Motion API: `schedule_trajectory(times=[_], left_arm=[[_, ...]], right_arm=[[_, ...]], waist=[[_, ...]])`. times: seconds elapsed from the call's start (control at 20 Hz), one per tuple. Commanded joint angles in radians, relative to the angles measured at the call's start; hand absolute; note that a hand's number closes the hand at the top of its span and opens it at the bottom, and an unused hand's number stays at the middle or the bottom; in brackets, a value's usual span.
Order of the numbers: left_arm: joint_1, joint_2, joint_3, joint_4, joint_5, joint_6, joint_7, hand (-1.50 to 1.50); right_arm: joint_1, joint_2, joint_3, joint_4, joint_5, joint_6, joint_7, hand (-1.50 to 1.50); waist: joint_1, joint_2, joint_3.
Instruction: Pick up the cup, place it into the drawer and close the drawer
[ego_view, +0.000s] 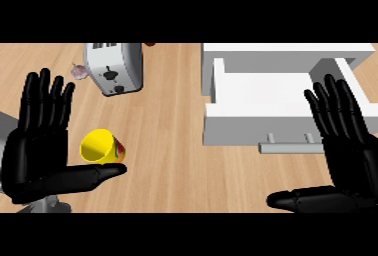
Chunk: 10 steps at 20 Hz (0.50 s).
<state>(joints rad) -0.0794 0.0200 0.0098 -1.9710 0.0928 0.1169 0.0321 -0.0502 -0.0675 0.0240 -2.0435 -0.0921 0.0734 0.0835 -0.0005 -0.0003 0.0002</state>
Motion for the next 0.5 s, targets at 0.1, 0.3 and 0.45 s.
schedule_trajectory(times=[0.1,0.3,0.45], left_arm=[[-0.048,0.001,0.026,0.102,-0.007,0.01,-0.045,-1.5],[-0.002,-0.019,-0.015,0.028,-0.035,0.042,0.007,-1.5],[-0.001,0.028,0.064,0.115,0.024,-0.022,-0.055,-1.5]], right_arm=[[-0.026,0.015,0.005,-0.012,0.013,-0.015,0.026,-1.5],[0.035,-0.028,-0.039,-0.068,-0.048,0.048,0.035,-1.5],[-0.012,0.006,-0.025,0.055,-0.006,0.028,-0.052,-1.5]], waist=[[0.0,0.0,0.0],[-0.001,-0.001,0.0],[0.001,0.0,0.0]])
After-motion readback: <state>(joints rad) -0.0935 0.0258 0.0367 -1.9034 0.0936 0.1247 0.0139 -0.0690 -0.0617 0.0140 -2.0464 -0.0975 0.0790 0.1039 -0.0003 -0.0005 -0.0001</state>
